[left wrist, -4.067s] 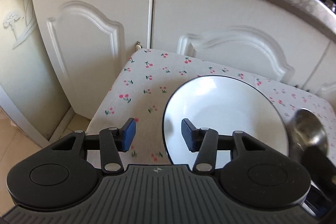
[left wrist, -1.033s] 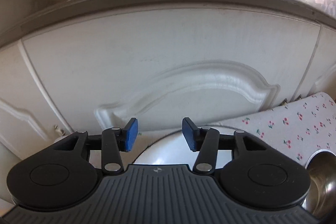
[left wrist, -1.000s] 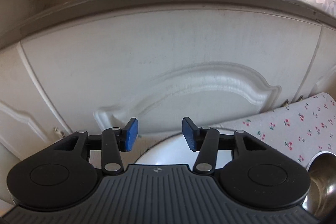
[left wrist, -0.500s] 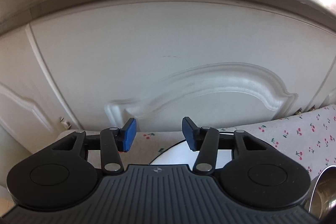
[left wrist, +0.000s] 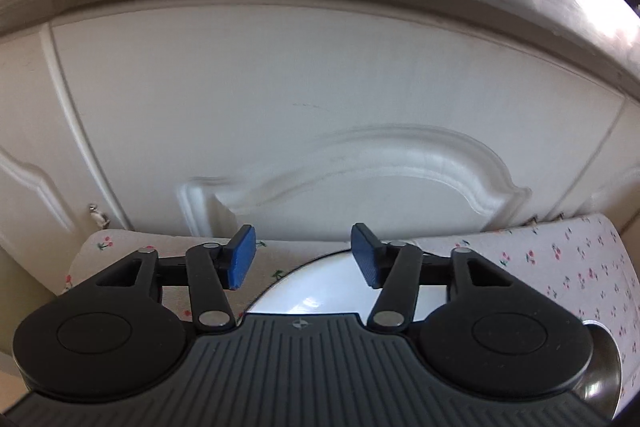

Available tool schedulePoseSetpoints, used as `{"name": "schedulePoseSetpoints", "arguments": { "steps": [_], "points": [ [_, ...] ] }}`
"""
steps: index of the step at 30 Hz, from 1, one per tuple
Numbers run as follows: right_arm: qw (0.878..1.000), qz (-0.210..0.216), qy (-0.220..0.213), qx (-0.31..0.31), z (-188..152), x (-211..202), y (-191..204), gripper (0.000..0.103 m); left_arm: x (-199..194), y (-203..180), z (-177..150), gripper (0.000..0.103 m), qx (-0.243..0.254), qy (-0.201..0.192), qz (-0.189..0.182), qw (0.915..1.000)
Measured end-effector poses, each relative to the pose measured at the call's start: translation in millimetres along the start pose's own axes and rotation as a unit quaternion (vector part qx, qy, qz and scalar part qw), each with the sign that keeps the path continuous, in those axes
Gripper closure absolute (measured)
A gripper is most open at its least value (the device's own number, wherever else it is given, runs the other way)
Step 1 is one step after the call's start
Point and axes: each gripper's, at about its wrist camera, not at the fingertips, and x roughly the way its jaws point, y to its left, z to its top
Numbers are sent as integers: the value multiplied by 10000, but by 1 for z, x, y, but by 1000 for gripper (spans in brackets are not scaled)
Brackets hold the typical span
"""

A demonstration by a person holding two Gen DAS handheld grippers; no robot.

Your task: Organize plates and bowls

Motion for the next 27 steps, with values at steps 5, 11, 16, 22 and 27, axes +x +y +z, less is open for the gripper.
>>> {"name": "schedulePoseSetpoints", "arguments": {
  "steps": [5,11,16,22,27],
  "points": [
    [10000,-9,15,-26,0,1,1,1,11,-2,-5,23,361,332,-147,9987],
    [10000,-6,19,-26,0,1,2,1,13,3,-21,20,537,374,-233,9976],
    [10000,9,12,3,1,1,1,1,4,0,-36,42,751,385,-228,9962],
    [10000,-41,15,-37,1,2,2,1,-36,3,-61,64,704,355,-259,9966],
    [9995,-273,20,-139,1,4,4,7,-48,-8,-75,68,747,308,-249,9964]
  ]
}}
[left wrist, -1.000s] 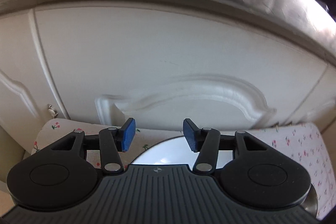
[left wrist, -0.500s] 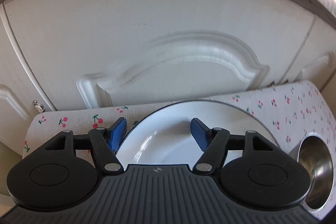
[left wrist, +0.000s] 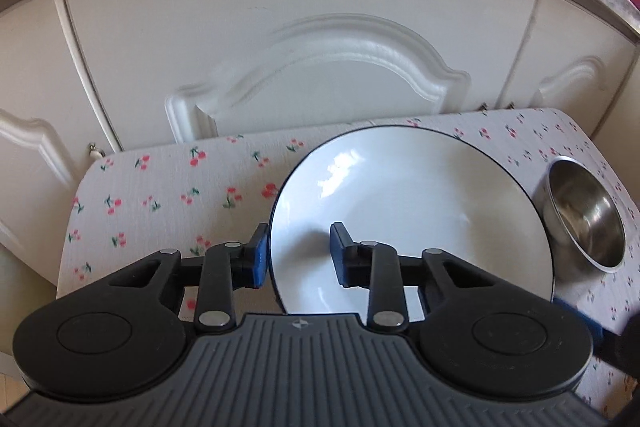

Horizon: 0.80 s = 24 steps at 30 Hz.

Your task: Organize plates and bowls

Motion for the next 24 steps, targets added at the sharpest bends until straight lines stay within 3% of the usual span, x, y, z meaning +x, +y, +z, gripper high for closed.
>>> {"name": "schedulePoseSetpoints", "arguments": {
  "steps": [7,14,24],
  "points": [
    [9985,-512,-125,-124,4,7,0,18,6,5,1,70,-273,-179,64,9994],
    [9912,-1213,194,-494,7,27,2,52,1,5,1,73,-352,-410,130,9985],
    [9799,-1521,452,-1210,3,38,13,64,-19,-2,-19,86,-519,-449,111,9976]
  ]
}}
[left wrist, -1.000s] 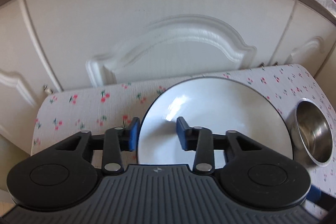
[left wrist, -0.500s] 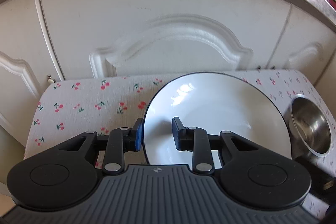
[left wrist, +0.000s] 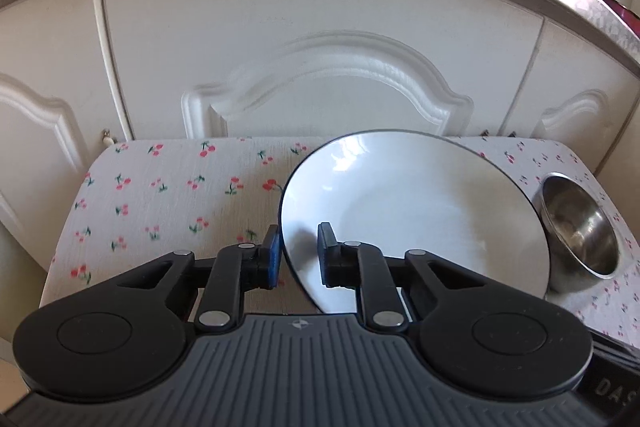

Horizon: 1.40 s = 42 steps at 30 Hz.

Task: Organize plates and bowls
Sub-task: 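Carry the plate upright with both grippers away from the steel bowl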

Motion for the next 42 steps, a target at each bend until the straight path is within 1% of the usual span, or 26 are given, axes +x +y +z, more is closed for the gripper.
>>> {"name": "schedulePoseSetpoints", "arguments": {
  "steps": [5,13,17,18,21,23,24,25,28,29,31,32,33,34,35,36,37,39,41,42],
  "points": [
    [9999,126,94,32,-1,-1,-2,67,-7,-4,-10,86,-132,-16,-5,9999],
    [9995,262,98,-132,-6,-8,5,67,-25,3,-27,86,-378,11,-88,9992],
    [9988,450,191,-81,-11,-15,5,67,-37,15,-30,93,-658,82,-205,9976],
    [9985,503,216,-41,-13,-17,4,67,-39,17,-31,93,-693,105,-236,9973],
    [9978,589,315,27,-17,-23,2,68,-47,16,-38,92,-536,99,-208,9983],
    [9971,649,399,39,-22,-29,2,68,-53,21,-41,92,-562,127,-230,9981],
    [9967,669,455,34,-24,-31,3,68,-55,22,-42,92,-551,130,-234,9981],
    [9961,711,510,67,-26,-33,3,68,-48,19,-40,92,-523,145,-242,9982],
    [9952,752,614,139,-30,-39,2,67,-51,19,-38,91,-393,187,-255,9987],
    [9954,705,638,124,-30,-41,2,65,-52,18,-36,88,-338,183,-247,9990],
    [9961,619,614,160,-30,-45,3,60,-54,18,-33,86,-257,172,-134,9994],
    [9969,497,582,155,-29,-49,4,58,-53,18,-31,85,-222,146,-77,9996],
    [9980,390,488,92,-28,-53,6,47,-54,18,-30,82,-203,124,-29,9997],
    [9990,280,347,21,-26,-59,7,39,-52,19,-29,81,-211,113,-20,9997],
    [9996,191,209,-13,-24,-63,8,23,-49,21,-27,80,-243,124,-24,9996],
    [9998,163,83,-19,-21,-67,8,17,-45,21,-26,80,-295,132,-40,9995],
    [9999,134,5,-31,-18,-65,9,17,-39,23,-26,80,-345,133,-69,9993],
    [10000,-26,-8,-20,-11,-56,8,17,-33,20,-26,80,-359,119,-137,9992],
    [9998,35,20,195,-7,-45,3,17,-28,15,-26,81,-335,131,-222,9991],
    [9996,92,24,271,-7,-40,-1,17,-26,12,-27,83,-297,139,-182,9993]
  ]
}}
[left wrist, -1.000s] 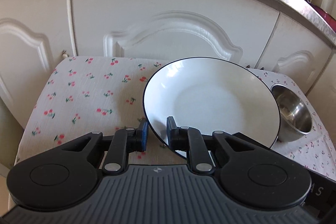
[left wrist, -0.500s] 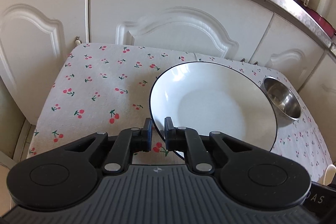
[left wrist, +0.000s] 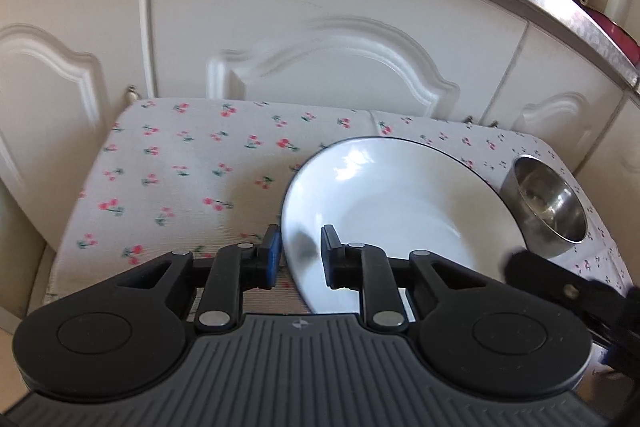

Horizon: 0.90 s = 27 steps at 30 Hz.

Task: Organize plates and bowls
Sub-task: 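Carry the plate upright with both grippers away from the steel bowl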

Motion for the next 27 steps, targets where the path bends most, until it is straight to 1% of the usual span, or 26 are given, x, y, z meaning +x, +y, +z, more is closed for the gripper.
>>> {"name": "schedulePoseSetpoints", "arguments": {
  "steps": [2,4,5,6,8,10,11,13,15,16,17,18,19,21,22,23,25,27],
  "points": [
    [10000,46,-6,27,2,11,-2,17,2,-4,-1,85,124,-15,67,9999],
    [9997,245,36,73,3,19,-5,15,1,-2,-1,89,73,-32,19,10000],
    [9996,278,24,62,2,19,-3,12,0,0,-2,91,40,-42,-2,10000],
    [9996,285,31,31,2,17,-5,11,-1,1,-3,93,3,-63,-13,10000],
    [9995,307,66,-93,0,15,-3,11,-7,1,-5,94,-63,-137,11,9999],
    [9991,370,108,-155,-1,13,0,13,-15,-1,-6,95,-24,-220,17,9998],
    [9989,408,97,-191,-2,12,2,14,-19,-2,-7,94,3,-234,-7,9997],
    [9985,432,76,-333,-3,8,7,22,-26,-4,-10,92,-19,-188,-54,9998],
    [9983,366,147,-430,-6,8,9,37,-31,-8,-15,92,61,-160,-1,9999],
    [9985,251,183,-459,-8,8,9,41,-32,-8,-17,92,83,-151,19,9998],
    [9986,162,234,-450,-10,10,7,51,-32,-5,-17,92,51,-132,18,9999],
    [9989,115,279,-364,-10,12,3,59,-31,-5,-17,92,9,-93,-16,10000],
    [9992,126,271,-258,-9,12,1,60,-31,-4,-17,92,2,-62,-47,10000],
    [9995,144,285,-51,-6,11,-5,60,-29,-4,-16,94,22,-55,6,10000],
    [9997,75,250,0,-5,9,-6,59,-27,-4,-15,94,52,-85,54,9999],
    [9998,10,204,31,-4,8,-6,52,-26,-4,-13,94,65,-133,72,9999],
    [9999,-55,59,97,-2,7,-6,34,-23,0,-8,93,-1,-212,61,9998],
    [9998,-149,-92,89,1,9,-6,24,-16,-1,-2,92,-55,-195,-34,9998]
  ]
}}
